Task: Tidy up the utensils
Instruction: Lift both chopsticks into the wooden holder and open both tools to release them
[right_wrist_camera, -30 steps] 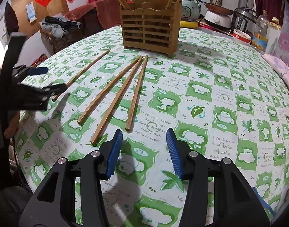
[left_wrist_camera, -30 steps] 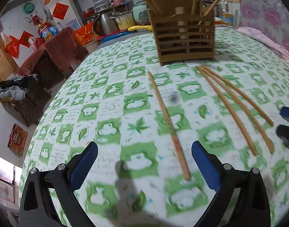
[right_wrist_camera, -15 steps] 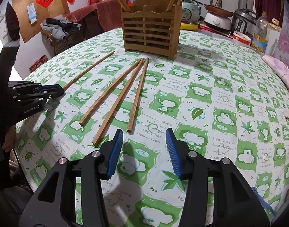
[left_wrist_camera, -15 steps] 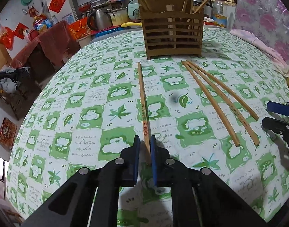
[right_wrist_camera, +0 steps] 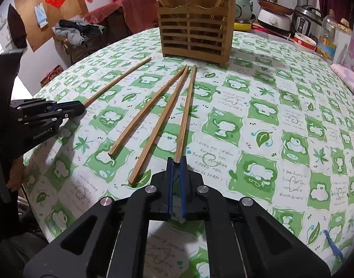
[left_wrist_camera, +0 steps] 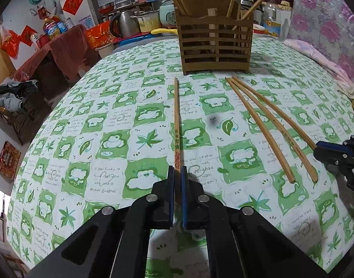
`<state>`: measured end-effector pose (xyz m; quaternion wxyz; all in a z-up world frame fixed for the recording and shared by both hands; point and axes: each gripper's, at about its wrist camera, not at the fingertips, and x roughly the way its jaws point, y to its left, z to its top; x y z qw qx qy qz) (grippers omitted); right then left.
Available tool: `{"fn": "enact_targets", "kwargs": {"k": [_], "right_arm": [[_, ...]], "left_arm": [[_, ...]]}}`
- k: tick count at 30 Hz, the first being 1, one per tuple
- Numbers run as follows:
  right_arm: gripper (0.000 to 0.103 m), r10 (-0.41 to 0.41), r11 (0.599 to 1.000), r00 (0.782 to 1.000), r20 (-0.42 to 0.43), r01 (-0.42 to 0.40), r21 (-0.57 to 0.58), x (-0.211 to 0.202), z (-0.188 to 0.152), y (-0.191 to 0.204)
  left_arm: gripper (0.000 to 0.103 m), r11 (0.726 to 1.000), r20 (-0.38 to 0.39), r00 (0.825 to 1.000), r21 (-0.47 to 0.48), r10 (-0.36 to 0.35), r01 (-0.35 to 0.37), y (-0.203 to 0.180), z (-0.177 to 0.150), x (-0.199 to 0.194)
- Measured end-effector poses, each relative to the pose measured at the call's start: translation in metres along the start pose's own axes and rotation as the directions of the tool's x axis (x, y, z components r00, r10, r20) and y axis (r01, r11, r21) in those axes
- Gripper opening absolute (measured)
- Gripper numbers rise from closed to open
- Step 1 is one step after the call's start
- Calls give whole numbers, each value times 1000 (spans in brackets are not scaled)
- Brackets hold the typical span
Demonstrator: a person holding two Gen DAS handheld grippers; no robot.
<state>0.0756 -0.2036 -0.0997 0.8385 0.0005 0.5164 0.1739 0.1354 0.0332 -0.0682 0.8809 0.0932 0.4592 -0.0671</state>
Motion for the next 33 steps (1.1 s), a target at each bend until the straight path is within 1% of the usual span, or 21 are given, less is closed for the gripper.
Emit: {"fn": "enact_targets", "kwargs": {"k": [2, 6, 10, 14, 20, 24, 28, 31, 33], "right_arm": [[6, 1, 1000, 1000, 17, -2, 10, -3, -1, -2], [6, -8, 999, 997, 77, 6, 35, -15, 2, -7], [6, -43, 998, 986, 161, 36, 47, -36, 16, -10], [6, -55, 997, 971, 233, 41, 63, -59, 33, -15], [6, -74, 996, 940, 332, 50, 80, -92, 63, -17], [6, -76, 996, 918, 389, 50, 77, -114, 82, -14], [6, -67, 997, 903, 424, 40, 73, -125, 90, -13], [6, -61, 997, 906, 419, 35, 69, -122, 86, -11], [6, -66, 997, 909, 412, 40, 72, -117, 83, -11]], "left_arm": [[6, 1000, 7, 1000, -12, -6, 6, 2, 0, -2], [6, 997, 20, 998, -56, -55, 56, 10, 6, -9], [6, 997, 61, 997, -65, -42, 46, 14, 19, -25], [6, 996, 118, 992, -70, -42, 51, 18, 35, -47], [6, 995, 183, 981, -66, -59, 72, 20, 67, -77], [6, 996, 243, 968, -48, -67, 81, 16, 92, -102], [6, 994, 271, 958, -27, -97, 108, 8, 107, -115], [6, 992, 269, 956, -19, -115, 125, 4, 108, -113], [6, 992, 265, 958, -19, -114, 123, 2, 105, -108]]}}
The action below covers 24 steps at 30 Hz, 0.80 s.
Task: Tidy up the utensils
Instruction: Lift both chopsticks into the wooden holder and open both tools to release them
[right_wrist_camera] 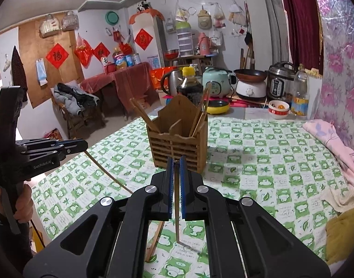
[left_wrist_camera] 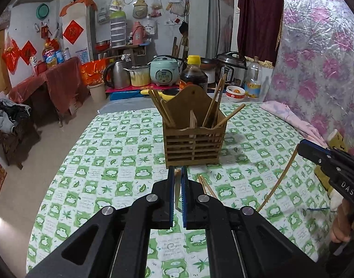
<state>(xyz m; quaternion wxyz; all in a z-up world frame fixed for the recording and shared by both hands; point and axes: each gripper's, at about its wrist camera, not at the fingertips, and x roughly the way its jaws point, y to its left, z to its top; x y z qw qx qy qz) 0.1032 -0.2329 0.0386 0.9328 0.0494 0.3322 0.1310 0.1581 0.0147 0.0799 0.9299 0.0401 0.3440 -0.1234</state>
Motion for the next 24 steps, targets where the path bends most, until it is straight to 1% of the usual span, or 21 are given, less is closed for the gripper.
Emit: {"fn": "enact_targets", "kwargs": {"k": [3, 7, 13, 15, 19, 22, 24], "right_arm": [[6, 0, 1000, 1000, -18, 0, 9, 6, -3, -3], [6, 2, 1000, 1000, -11, -2, 23, 6, 2, -5], [6, 0, 1000, 1000, 29, 0, 15, 7, 24, -6], [6, 7, 1000, 999, 53, -8, 14, 6, 35, -6], [6, 32, 999, 992, 120, -36, 26, 2, 63, -6], [6, 54, 997, 982, 179, -61, 39, 0, 86, -5], [6, 53, 997, 976, 213, -64, 42, 1, 98, -4]], "left_arm": [[6, 1000, -25, 1000, -7, 0, 0, 1, -3, 10], [6, 1000, -30, 999, -20, -14, 13, 6, 6, 14], [6, 1000, 8, 1000, 2, -22, 22, 2, 40, 11], [6, 1000, 27, 999, 6, -24, 24, -2, 53, 9], [6, 999, 93, 995, -1, -32, 32, -6, 87, -1], [6, 1000, 160, 987, -13, -19, 21, -10, 112, -6], [6, 1000, 195, 981, -16, -7, 10, -13, 123, -8]]}}
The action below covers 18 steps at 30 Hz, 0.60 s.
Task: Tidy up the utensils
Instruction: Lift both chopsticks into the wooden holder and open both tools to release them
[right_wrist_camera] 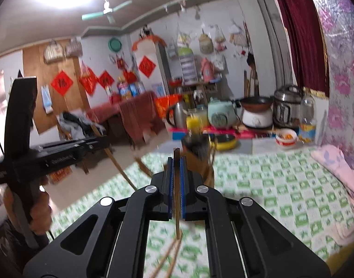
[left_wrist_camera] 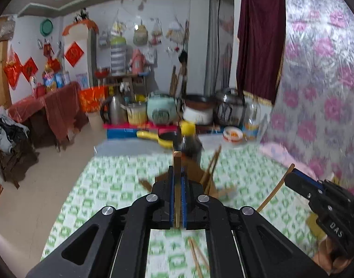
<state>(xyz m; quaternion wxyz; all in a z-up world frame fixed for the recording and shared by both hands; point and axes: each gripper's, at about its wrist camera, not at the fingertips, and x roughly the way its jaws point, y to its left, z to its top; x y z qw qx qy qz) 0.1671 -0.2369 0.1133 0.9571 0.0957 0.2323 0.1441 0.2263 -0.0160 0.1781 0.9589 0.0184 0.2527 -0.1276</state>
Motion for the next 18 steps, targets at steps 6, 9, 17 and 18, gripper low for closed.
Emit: {"fn": "enact_targets", "kwargs": {"k": [6, 9, 17, 18], "right_arm": [[6, -20, 999, 995, 95, 16, 41, 25, 23, -3], [6, -46, 997, 992, 118, 37, 74, 46, 24, -12], [6, -68, 993, 997, 41, 64, 100, 103, 6, -39], [6, -62, 993, 998, 11, 61, 98, 112, 4, -41]], "left_arm": [[6, 998, 91, 995, -34, 48, -45, -2, 23, 19], [6, 997, 96, 994, -67, 51, -45, 5, 27, 35], [6, 996, 30, 999, -79, 39, -37, 15, 9, 97], [6, 997, 12, 1000, -76, 25, -24, 16, 8, 104]]}}
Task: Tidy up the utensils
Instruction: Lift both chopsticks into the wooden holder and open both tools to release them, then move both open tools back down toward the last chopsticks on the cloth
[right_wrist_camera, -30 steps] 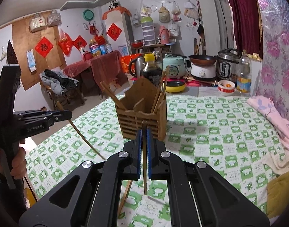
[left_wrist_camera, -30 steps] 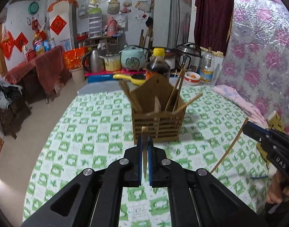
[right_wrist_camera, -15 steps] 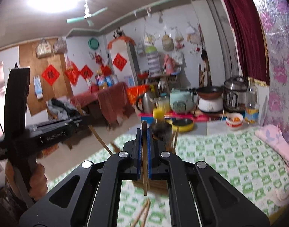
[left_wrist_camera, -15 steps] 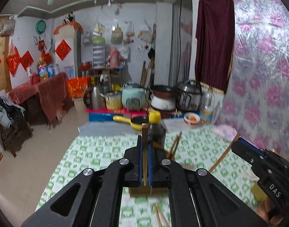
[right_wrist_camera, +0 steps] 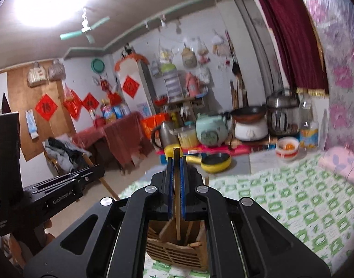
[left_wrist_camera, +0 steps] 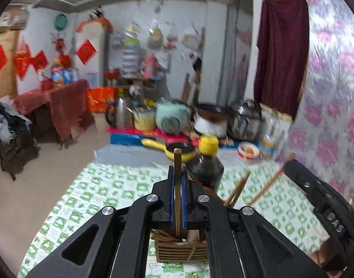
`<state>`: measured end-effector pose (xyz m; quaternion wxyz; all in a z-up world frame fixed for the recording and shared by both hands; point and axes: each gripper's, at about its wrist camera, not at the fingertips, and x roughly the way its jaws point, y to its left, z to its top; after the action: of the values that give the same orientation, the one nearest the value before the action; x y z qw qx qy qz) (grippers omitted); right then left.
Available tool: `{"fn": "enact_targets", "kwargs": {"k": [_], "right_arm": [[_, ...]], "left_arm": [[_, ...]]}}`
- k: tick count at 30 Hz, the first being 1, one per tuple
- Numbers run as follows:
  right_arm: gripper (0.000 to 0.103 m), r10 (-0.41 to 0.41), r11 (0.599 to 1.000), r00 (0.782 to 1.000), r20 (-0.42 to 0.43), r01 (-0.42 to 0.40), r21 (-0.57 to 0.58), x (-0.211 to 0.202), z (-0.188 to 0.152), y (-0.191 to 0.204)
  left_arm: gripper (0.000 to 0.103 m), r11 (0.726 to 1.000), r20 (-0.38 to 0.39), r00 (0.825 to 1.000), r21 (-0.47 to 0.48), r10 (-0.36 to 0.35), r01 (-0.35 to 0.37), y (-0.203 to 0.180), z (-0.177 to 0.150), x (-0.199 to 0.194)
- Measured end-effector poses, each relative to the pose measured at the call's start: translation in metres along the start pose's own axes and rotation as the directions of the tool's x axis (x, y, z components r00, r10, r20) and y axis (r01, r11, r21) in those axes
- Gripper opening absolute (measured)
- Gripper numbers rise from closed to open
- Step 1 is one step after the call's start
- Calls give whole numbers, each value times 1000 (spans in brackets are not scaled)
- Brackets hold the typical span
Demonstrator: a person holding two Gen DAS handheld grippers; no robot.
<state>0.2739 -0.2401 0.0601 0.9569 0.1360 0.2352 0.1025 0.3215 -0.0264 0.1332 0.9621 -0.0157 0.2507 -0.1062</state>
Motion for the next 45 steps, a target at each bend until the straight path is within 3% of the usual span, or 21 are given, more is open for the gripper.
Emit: {"fn": "enact_targets", "kwargs": {"k": [2, 3, 4, 5, 6, 7, 12, 17, 19, 27, 33, 42, 45], "right_arm": [[9, -3, 1000, 998, -70, 2, -8, 17, -7, -3], [12, -13, 1000, 997, -75, 13, 6, 19, -8, -6], [13, -12, 1000, 997, -77, 14, 19, 19, -9, -8], [16, -2, 1000, 997, -80, 4, 24, 17, -8, -8], [18, -4, 1000, 997, -72, 5, 18, 13, -7, -7], [21, -13, 1000, 998, -60, 14, 11, 10, -6, -6], [51, -67, 997, 997, 27, 68, -25, -15, -1, 2], [89, -97, 995, 991, 94, 99, -13, -30, 2, 2], [95, -111, 994, 988, 108, 112, -2, -33, 4, 0], [96, -144, 988, 987, 75, 139, 65, -29, 5, -15], [96, -198, 979, 980, 30, 196, 46, -24, -2, -15], [96, -208, 977, 978, -22, 209, 36, -38, -15, -19], [97, -231, 973, 972, -43, 231, 10, -45, -27, -21]], "left_arm": [[6, 1000, -26, 1000, -14, -16, 15, 2, -4, 12], [13, 1000, -38, 999, -12, -18, 17, 2, -5, 14], [36, 1000, -52, 998, -7, -21, 20, 2, -7, 17], [51, 1000, -48, 999, -4, -17, 17, 2, -7, 16], [75, 1000, -25, 1000, -5, -2, 2, 1, -8, 12], [85, 1000, -4, 1000, -4, 11, -11, 2, -7, 9], [97, 999, 54, 998, 37, 31, -33, -6, -7, -9], [97, 999, 49, 998, 20, 41, -42, 1, -4, -13], [97, 999, 38, 998, -6, 45, -45, 7, -3, -11], [97, 990, 20, 994, -98, 103, -101, 37, 2, -6], [97, 981, 0, 986, -100, 164, -163, 45, 3, -4], [97, 973, -12, 979, -104, 204, -204, 45, -7, -3], [97, 981, -26, 985, -93, 171, -173, 41, -24, -8]]}}
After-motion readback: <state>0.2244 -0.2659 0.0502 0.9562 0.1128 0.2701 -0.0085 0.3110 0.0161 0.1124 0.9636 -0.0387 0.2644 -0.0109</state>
